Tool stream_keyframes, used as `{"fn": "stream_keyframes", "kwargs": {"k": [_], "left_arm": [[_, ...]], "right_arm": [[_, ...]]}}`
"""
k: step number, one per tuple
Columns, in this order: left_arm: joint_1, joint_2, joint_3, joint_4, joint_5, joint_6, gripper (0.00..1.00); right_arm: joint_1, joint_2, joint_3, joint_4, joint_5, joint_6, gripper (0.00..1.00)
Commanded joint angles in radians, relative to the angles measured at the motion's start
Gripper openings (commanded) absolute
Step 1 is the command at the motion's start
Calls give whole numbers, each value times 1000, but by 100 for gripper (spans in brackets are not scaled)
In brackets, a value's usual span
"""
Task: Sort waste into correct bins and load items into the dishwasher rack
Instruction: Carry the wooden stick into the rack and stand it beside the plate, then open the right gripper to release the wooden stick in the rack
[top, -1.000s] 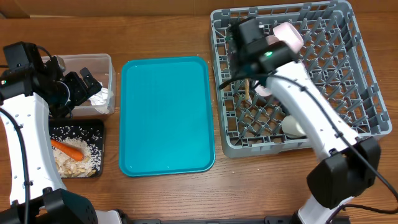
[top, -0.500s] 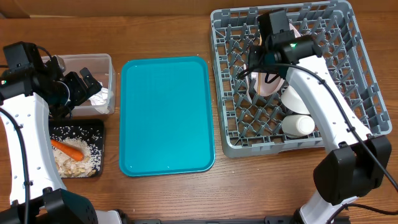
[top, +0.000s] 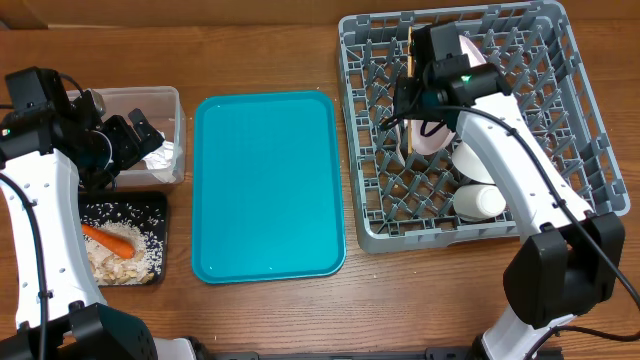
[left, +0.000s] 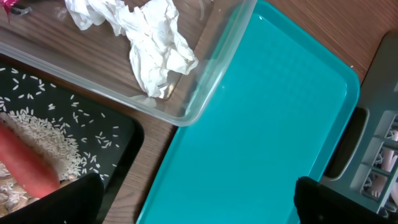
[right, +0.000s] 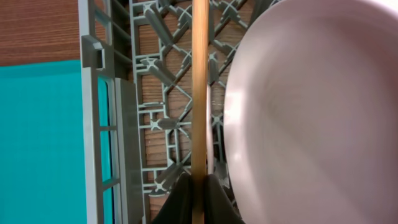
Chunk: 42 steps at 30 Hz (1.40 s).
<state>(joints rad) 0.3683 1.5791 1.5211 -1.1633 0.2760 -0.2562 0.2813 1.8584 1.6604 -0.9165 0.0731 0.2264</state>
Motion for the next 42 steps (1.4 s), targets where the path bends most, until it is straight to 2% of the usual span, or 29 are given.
{"fn": "stream_keyframes", "kwargs": {"k": [1, 18, 32, 36, 42], "left_arm": [[-2, -21, 17, 0, 5, -6, 100], [-2, -21, 17, 0, 5, -6, 100], [-2, -21, 17, 0, 5, -6, 100], [-2, -21, 17, 0, 5, -6, 100], [-2, -22, 17, 0, 5, -6, 100]], "right_arm": [[-1, 7, -32, 24, -23, -19, 4], [-1, 7, -165, 190, -23, -23, 6], [-1, 7, -167, 197, -23, -22, 11], [-1, 7, -167, 194, -23, -22, 26], [-1, 6, -158, 187, -23, -22, 32]]}}
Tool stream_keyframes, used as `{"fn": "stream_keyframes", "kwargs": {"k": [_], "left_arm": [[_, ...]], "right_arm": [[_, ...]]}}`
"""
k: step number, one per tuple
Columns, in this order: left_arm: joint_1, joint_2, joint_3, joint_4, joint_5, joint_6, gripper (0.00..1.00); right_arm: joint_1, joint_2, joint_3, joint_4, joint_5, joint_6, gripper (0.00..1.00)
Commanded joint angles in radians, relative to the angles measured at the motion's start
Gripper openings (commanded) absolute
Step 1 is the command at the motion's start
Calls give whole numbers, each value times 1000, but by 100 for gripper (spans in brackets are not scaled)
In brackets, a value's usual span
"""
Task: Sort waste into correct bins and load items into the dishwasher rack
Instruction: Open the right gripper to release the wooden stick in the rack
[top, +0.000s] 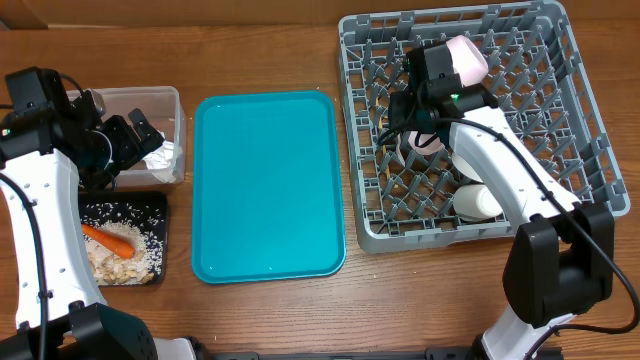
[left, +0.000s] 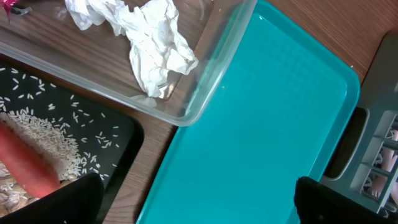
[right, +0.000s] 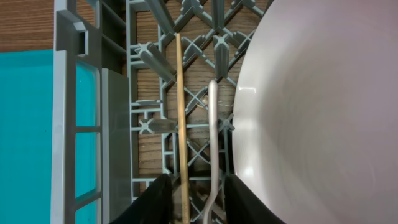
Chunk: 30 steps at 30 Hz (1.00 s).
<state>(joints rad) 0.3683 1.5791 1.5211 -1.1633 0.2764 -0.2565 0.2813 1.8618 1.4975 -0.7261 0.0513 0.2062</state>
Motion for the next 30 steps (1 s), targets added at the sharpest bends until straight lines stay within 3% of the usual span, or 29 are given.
{"fn": "stream_keyframes", "kwargs": {"k": [1, 9, 17, 18, 20, 30], "left_arm": [[-2, -21, 17, 0, 4, -6, 100], [-2, -21, 17, 0, 4, -6, 100], [-2, -21, 17, 0, 4, -6, 100], [-2, -21, 17, 0, 4, -6, 100], [-2, -21, 17, 0, 4, -6, 100], [-2, -21, 17, 0, 4, -6, 100]], "right_arm": [[-1, 3, 19, -18, -2, -2, 32], [-1, -62, 155, -198, -79, -1, 34], [-1, -269, 174, -341, -143, 3, 37], [-1, -293, 173, -358, -143, 3, 41], [-1, -343, 173, -392, -143, 3, 100], [-1, -411, 172, -465, -143, 2, 100]]}}
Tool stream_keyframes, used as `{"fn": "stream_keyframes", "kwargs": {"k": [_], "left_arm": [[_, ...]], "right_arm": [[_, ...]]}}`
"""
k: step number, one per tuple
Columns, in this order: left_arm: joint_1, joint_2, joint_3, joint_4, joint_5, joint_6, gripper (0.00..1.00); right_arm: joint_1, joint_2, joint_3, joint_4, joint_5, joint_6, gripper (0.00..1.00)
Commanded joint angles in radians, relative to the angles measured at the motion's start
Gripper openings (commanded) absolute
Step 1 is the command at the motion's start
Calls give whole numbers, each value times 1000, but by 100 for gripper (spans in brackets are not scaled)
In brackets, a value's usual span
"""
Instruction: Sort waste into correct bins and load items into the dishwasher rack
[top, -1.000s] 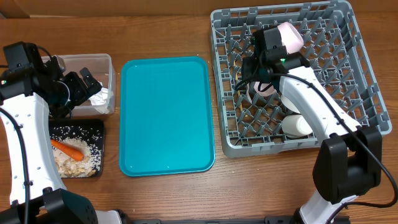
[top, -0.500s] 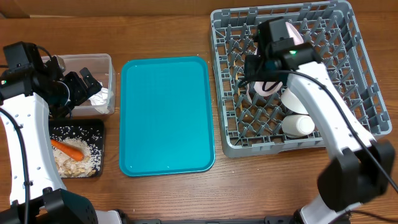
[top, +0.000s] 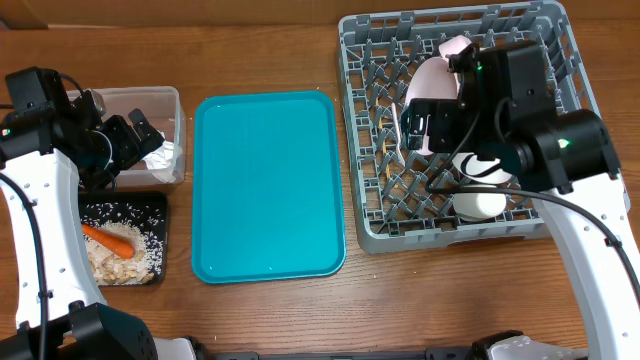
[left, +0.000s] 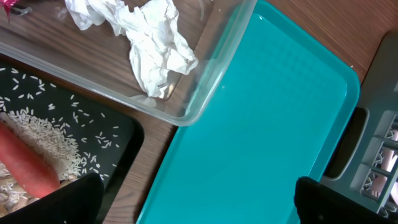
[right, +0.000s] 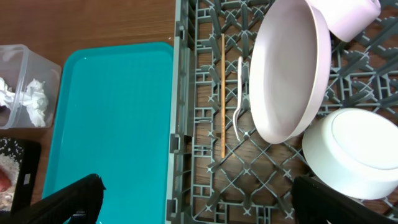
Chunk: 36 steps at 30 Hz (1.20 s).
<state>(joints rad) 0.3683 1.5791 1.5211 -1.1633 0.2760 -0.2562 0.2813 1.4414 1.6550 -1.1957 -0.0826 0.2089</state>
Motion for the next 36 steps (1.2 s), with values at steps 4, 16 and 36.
{"fn": "stream_keyframes", "kwargs": {"k": [4, 16, 36], "left_arm": [[-2, -21, 17, 0, 5, -6, 100], [-2, -21, 17, 0, 5, -6, 100], [-2, -21, 17, 0, 5, -6, 100]], "right_arm": [[-1, 15, 14, 4, -9, 0, 100], [-1, 15, 14, 4, -9, 0, 100], [-2, -499, -140, 315, 31, -1, 100]]}}
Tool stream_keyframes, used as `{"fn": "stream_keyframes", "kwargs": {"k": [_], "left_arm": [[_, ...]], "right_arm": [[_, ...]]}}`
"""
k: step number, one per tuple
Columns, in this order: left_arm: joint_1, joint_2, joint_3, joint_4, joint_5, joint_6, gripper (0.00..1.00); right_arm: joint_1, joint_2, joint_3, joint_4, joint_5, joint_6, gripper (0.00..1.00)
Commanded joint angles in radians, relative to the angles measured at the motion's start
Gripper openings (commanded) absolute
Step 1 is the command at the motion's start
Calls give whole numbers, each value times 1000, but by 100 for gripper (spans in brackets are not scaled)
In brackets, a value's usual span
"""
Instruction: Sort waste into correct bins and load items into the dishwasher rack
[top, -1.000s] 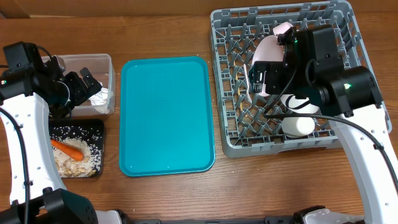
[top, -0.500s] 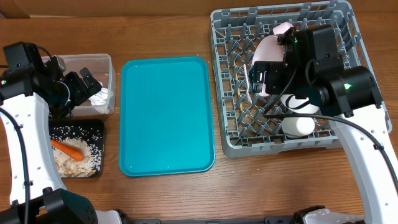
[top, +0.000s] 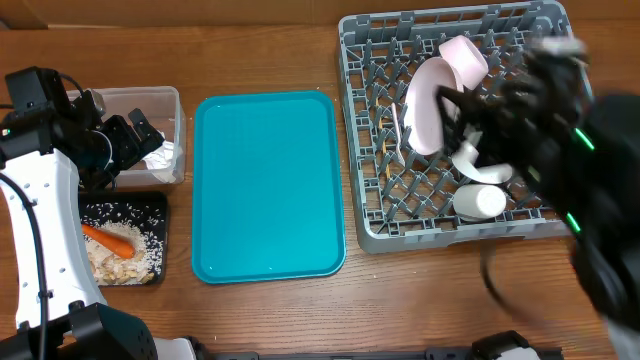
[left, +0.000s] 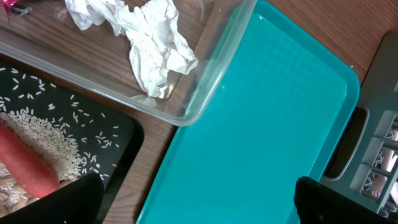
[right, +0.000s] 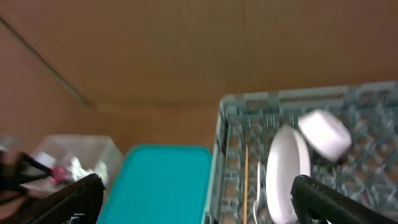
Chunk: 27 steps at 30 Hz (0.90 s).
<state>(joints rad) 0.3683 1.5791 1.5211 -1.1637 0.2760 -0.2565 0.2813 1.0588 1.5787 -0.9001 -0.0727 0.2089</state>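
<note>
The grey dishwasher rack (top: 450, 14) at the right holds a pink plate (top: 425, 105) on edge, a pink cup (top: 463, 55) and a white bowl (top: 478, 203). A wooden chopstick (right: 246, 177) and a pale fork (right: 259, 193) lie in the rack left of the plate. My right gripper (right: 196, 182) hangs open and empty high above the table; the arm shows as a blur over the rack in the overhead view. My left gripper (left: 198, 183) is open and empty above the edge of the teal tray (top: 265, 185).
A clear bin (top: 140, 100) at the far left holds crumpled white tissue (left: 155, 43). In front of it a black tray (top: 150, 205) holds rice and a carrot (top: 108, 240). Nothing lies on the teal tray. A brown wall shows beyond the rack.
My right gripper, still open and empty, has risen much higher above the rack, and its view now takes in the wall. The left arm and the objects have not moved.
My right gripper was shut on the chopstick, low in the rack beside the pink plate. Then it was open, with the chopstick lying in the rack beside the fork. Later it was well above the rack, and now it is higher still.
</note>
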Motion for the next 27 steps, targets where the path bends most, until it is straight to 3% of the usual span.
{"fn": "stream_keyframes", "kwargs": {"k": [1, 10, 15, 27], "left_arm": [[-2, -21, 17, 0, 5, -6, 100], [-2, -21, 17, 0, 5, -6, 100], [-2, -21, 17, 0, 5, -6, 100], [-2, -21, 17, 0, 5, -6, 100]], "right_arm": [[-2, -160, -89, 31, 31, -1, 100], [-3, -595, -425, 91, 141, -1, 100], [-66, -776, -639, 213, 114, 4, 100], [-161, -976, -1079, 632, 0, 15, 100]]}}
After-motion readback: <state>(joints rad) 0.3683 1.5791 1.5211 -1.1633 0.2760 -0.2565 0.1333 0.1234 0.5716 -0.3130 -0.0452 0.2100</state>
